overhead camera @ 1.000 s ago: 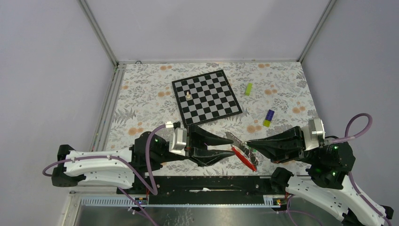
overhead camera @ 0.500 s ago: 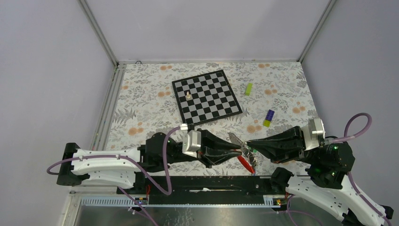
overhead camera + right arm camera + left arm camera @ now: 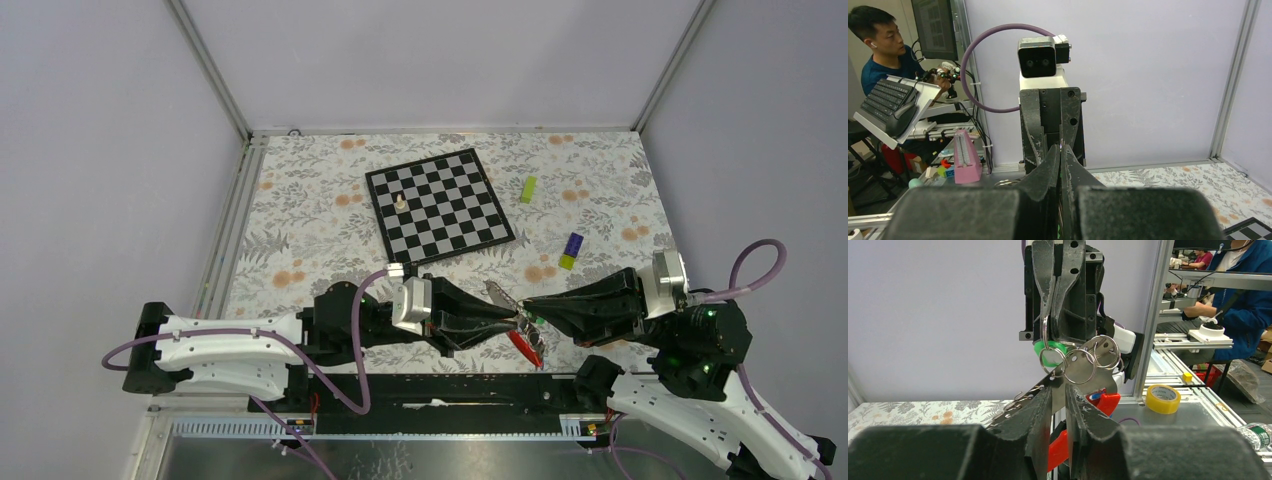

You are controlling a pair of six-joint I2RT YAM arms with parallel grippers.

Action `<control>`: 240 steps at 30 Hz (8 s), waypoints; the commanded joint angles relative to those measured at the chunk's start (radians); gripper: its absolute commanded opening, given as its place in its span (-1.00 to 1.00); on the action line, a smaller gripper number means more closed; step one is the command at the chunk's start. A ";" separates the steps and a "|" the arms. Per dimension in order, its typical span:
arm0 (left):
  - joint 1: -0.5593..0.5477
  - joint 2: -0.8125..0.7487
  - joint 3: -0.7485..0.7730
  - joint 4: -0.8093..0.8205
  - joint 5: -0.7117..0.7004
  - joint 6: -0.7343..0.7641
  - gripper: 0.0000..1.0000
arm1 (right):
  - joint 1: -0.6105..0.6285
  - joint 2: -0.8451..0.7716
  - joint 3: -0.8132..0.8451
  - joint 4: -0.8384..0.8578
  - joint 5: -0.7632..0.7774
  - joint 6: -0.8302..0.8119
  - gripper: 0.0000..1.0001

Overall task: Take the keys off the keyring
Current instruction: Remove the key from the keyring.

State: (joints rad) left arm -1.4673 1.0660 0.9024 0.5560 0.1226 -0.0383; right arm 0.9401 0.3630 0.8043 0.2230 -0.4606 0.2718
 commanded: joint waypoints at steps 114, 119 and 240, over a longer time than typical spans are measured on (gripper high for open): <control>-0.014 0.009 0.174 -0.303 -0.285 0.024 -0.28 | 0.001 0.052 0.165 -0.307 0.176 -0.089 -1.00; -0.014 0.007 0.167 -0.289 -0.267 0.031 -0.25 | 0.000 0.047 0.154 -0.290 0.180 -0.074 -1.00; -0.062 0.029 0.148 -0.339 -0.430 0.127 -0.25 | 0.000 0.037 0.147 -0.396 0.264 -0.057 -1.00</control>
State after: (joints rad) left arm -1.5291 1.1473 1.0916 0.1097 -0.3408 0.0986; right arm 0.9360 0.4229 0.9493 -0.2790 -0.2214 0.1982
